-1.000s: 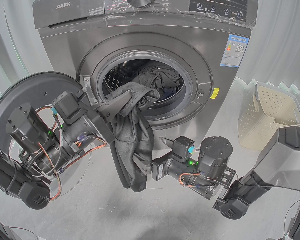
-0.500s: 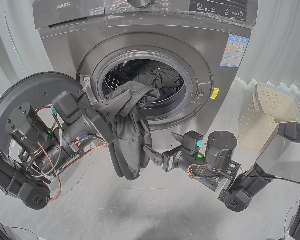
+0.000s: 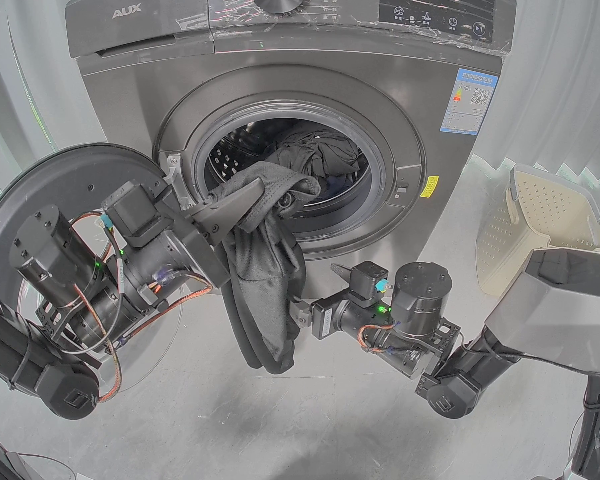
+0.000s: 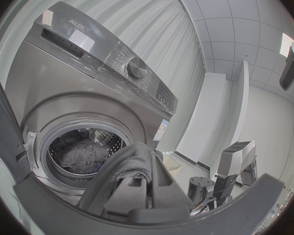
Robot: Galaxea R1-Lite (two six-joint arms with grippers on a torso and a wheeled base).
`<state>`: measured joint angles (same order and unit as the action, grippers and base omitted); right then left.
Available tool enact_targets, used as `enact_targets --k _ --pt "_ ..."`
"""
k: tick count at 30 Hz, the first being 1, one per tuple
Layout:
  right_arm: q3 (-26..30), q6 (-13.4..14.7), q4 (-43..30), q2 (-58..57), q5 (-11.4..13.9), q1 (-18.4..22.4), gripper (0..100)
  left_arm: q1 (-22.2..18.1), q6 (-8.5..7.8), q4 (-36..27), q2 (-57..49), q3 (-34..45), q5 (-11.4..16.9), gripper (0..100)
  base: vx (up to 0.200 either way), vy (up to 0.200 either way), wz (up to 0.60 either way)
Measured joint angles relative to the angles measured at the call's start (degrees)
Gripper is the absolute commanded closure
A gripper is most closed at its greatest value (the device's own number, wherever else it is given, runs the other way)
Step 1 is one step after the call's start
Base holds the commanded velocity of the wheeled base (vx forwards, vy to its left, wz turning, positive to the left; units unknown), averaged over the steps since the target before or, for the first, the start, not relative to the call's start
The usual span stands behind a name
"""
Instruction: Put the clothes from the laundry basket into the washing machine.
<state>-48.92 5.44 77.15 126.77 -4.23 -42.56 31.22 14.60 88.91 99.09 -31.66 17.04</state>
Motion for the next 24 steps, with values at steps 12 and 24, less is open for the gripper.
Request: enact_targets --k 12,24 --pt "-4.5 0.28 1.27 -1.0 0.21 -2.04 0 -0.27 -0.05 0.0 0.8 0.35 -0.1 100 0.0 0.0 0.0" --pt "-5.51 0.39 1.73 -0.65 0.0 -2.67 0 -0.55 0.01 -0.01 1.11 0.24 -0.05 100 0.0 0.0 0.0"
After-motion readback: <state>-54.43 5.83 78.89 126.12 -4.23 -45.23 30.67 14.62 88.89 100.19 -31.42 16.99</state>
